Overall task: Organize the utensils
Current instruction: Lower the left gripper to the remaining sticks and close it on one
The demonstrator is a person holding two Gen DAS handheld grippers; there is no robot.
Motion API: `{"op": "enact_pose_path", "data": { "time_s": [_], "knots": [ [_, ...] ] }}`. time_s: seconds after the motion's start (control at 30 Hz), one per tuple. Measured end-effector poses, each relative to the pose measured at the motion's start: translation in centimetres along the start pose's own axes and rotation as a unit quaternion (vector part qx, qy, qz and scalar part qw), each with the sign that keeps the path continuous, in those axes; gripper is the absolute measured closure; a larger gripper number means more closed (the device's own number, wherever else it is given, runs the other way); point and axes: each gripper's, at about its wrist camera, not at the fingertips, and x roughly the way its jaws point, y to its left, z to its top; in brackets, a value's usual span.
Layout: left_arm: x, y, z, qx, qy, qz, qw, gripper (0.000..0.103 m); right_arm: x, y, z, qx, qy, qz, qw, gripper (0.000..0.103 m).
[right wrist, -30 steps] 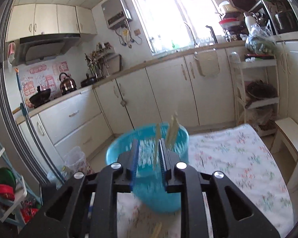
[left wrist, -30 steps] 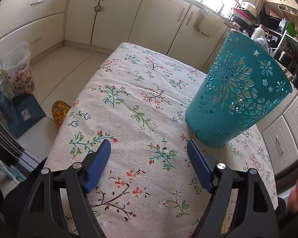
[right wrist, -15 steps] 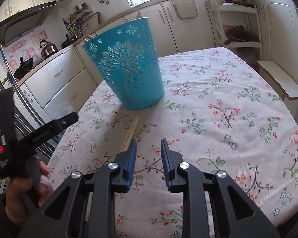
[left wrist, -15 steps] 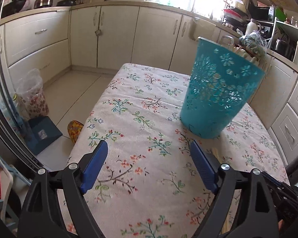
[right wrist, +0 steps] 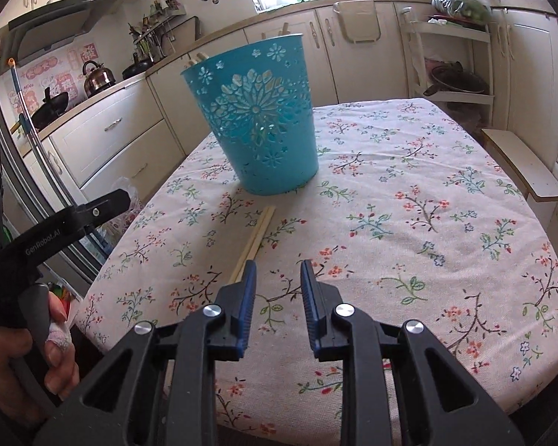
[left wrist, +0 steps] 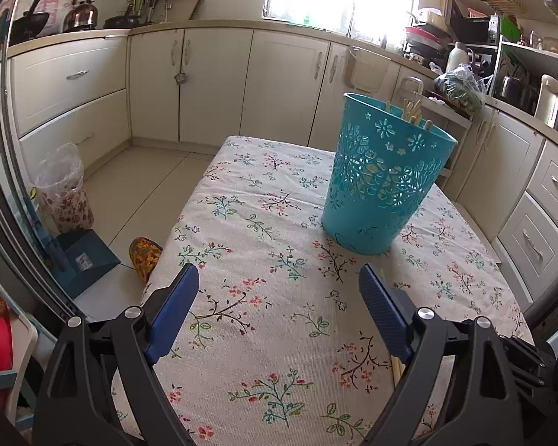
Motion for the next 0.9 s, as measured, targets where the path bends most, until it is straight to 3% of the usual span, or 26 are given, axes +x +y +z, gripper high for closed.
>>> {"op": "enact_pose_path", "data": {
  "time_s": [0.57,0.9],
  "knots": [
    [2.8,0.1,-1.0,-0.006,0.043,-0.002,0.9991,0.019,4.9,1.8,0.7,-0.006,0.052,0.006,0.999,0.084],
    [4.8,-2.1,-0.9,0.019,0.075,-0.024,0.9967,0.019,5.0,1.9,1.2,-0.072,0.065,-0.038,0.995,0.092]
  ]
}}
